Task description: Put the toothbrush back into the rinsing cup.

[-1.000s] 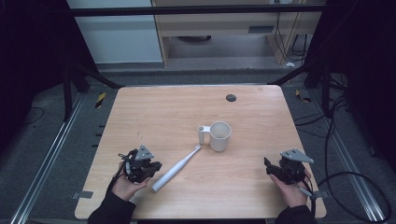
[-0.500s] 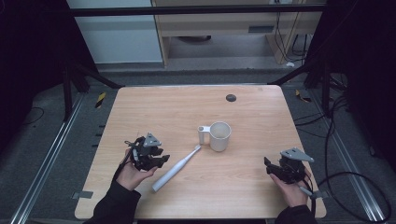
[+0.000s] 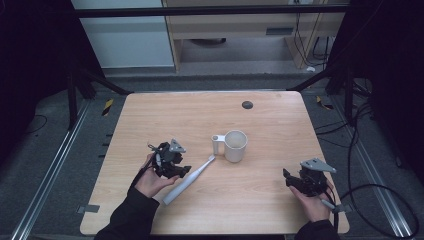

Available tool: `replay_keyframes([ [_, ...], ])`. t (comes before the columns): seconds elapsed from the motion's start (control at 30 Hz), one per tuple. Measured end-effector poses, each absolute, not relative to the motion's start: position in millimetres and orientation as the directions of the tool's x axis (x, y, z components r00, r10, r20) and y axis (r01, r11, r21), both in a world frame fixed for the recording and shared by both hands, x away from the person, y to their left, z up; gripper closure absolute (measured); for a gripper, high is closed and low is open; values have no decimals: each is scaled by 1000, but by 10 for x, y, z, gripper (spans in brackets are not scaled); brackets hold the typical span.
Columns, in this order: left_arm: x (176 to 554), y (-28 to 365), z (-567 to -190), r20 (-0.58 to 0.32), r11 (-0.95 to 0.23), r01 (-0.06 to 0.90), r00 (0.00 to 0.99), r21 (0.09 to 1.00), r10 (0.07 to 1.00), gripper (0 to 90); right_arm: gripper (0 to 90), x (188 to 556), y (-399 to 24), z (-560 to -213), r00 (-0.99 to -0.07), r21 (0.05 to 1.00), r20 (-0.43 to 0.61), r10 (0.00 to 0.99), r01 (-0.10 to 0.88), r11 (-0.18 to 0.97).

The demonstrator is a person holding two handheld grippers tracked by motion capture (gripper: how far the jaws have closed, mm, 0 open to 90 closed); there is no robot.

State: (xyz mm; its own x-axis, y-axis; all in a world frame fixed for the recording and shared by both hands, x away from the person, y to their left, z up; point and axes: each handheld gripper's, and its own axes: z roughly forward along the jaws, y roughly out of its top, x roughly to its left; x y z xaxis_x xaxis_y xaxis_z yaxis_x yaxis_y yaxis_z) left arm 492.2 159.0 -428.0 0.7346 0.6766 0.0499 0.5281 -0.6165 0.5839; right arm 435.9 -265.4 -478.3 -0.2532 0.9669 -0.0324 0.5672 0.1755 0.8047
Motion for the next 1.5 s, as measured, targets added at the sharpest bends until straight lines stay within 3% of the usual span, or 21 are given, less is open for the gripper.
replay_keyframes([
  [0.7, 5030, 1338, -4473, 30, -696, 551, 774, 460, 633, 562, 303, 4390, -2631, -4813, -279, 793, -33, 960, 577, 195],
  [1.5, 5114, 1288, -4658, -24, -716, 586, 780, 380, 625, 638, 305, 4404, -2620, -4833, -289, 784, -28, 957, 588, 200],
])
